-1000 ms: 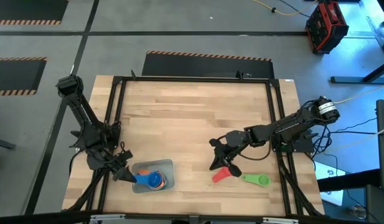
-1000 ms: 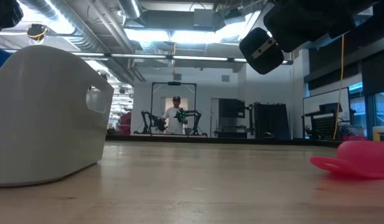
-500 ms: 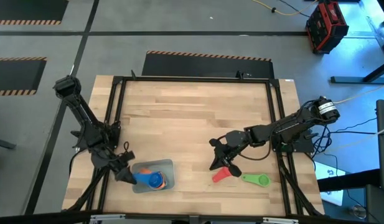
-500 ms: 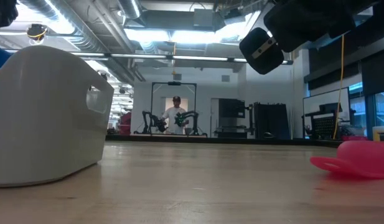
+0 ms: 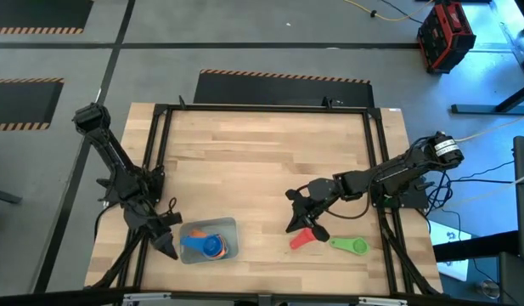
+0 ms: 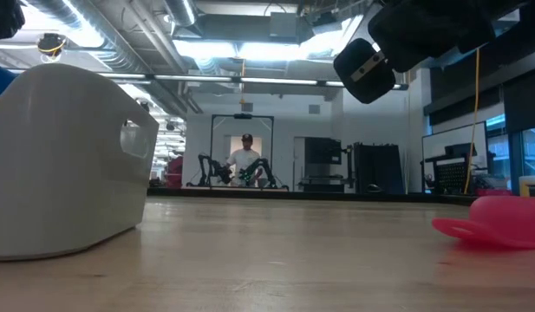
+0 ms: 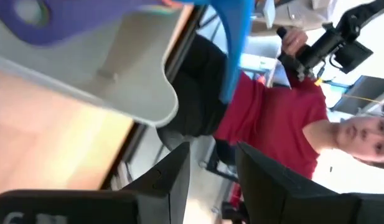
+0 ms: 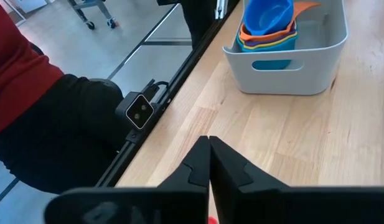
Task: Nest measuring cups in basket
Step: Stack the blue measuring cup on top of the orange measuring cup in the gray bin, then stack the pink measuring cup on top of the blue measuring cup in the gray bin
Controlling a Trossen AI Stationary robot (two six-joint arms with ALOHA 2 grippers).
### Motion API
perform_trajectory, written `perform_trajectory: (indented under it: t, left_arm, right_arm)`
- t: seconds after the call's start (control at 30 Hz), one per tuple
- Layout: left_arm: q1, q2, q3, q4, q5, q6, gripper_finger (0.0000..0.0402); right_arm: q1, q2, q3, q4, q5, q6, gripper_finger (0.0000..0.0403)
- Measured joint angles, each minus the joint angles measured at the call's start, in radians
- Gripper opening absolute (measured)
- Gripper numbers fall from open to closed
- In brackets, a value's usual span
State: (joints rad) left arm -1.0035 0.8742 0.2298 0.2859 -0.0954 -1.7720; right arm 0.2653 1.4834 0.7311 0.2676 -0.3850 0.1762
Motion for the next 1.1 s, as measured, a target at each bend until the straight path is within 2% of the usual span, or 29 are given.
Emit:
perform_trajectory:
  t: [0.1, 0.23, 0.43, 0.53, 0.67, 0.87, 1.1]
  left_arm:
    - [0.0, -0.036, 0.0, 0.0, 0.005, -0.006, 0.0122]
    - [0.0, -0.104, 0.0, -0.022, -0.067, 0.002, 0.0122]
    - [0.0, -0.179, 0.0, -0.039, -0.11, 0.038, 0.0122]
    - [0.0, -0.203, 0.0, -0.04, -0.164, 0.082, 0.0122]
    - [0.0, -0.209, 0.0, -0.083, -0.214, 0.098, 0.0122]
    - [0.0, -0.207, 0.0, -0.291, -0.244, -0.026, 0.0121]
    - [0.0, -0.207, 0.0, -0.291, -0.293, -0.02, 0.0121]
  right_arm:
    - [0.0, 0.0, 0.0, 0.0, 0.0, -0.001, 0.0014]
    - [0.0, 0.0, 0.0, 0.0, 0.0, -0.001, 0.0025]
    - [0.0, 0.0, 0.0, 0.0, 0.0, -0.001, 0.0012]
    - [0.0, 0.0, 0.0, 0.0, 0.0, -0.001, 0.0007]
    - [0.0, 0.0, 0.0, 0.0, 0.0, -0.001, 0.0011]
    - [0.0, 0.0, 0.0, 0.0, 0.0, -0.001, 0.002]
    - [0.0, 0.0, 0.0, 0.0, 0.0, -0.001, 0.0005]
